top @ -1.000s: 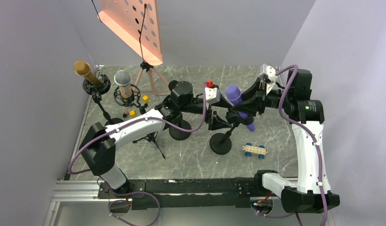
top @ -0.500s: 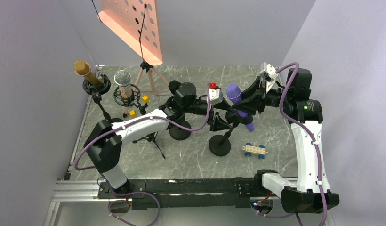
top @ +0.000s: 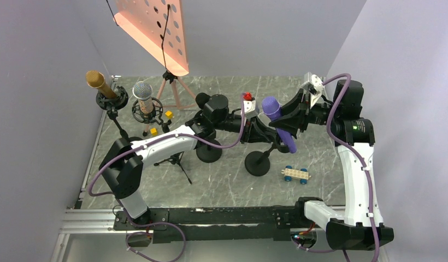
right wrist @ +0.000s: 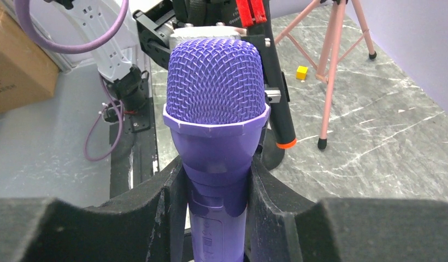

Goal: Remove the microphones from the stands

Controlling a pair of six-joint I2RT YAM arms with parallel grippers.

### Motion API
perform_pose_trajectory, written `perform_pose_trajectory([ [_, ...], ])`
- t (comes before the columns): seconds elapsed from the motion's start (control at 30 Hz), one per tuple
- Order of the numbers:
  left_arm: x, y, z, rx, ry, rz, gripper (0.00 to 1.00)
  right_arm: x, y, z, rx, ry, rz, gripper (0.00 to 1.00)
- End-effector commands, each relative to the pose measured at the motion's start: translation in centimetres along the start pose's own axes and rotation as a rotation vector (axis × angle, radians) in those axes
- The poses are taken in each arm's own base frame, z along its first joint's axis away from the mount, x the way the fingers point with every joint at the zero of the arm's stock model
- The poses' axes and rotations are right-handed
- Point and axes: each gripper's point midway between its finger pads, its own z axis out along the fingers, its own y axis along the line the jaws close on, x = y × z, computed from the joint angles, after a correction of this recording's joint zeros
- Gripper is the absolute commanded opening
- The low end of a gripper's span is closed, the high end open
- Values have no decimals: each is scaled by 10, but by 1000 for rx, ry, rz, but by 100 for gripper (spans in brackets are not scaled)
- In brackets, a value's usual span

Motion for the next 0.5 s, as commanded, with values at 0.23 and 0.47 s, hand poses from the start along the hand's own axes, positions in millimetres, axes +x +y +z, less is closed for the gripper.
perform_pose_trajectory([
  [0.23, -20, 0, 4, -1, -36, 80, 0, -76, 9, -2, -30, -138, -153, 0],
  [0.47, -15, 8, 5, -41, -23, 59, 0, -160, 17, -11, 0, -247, -292, 0],
])
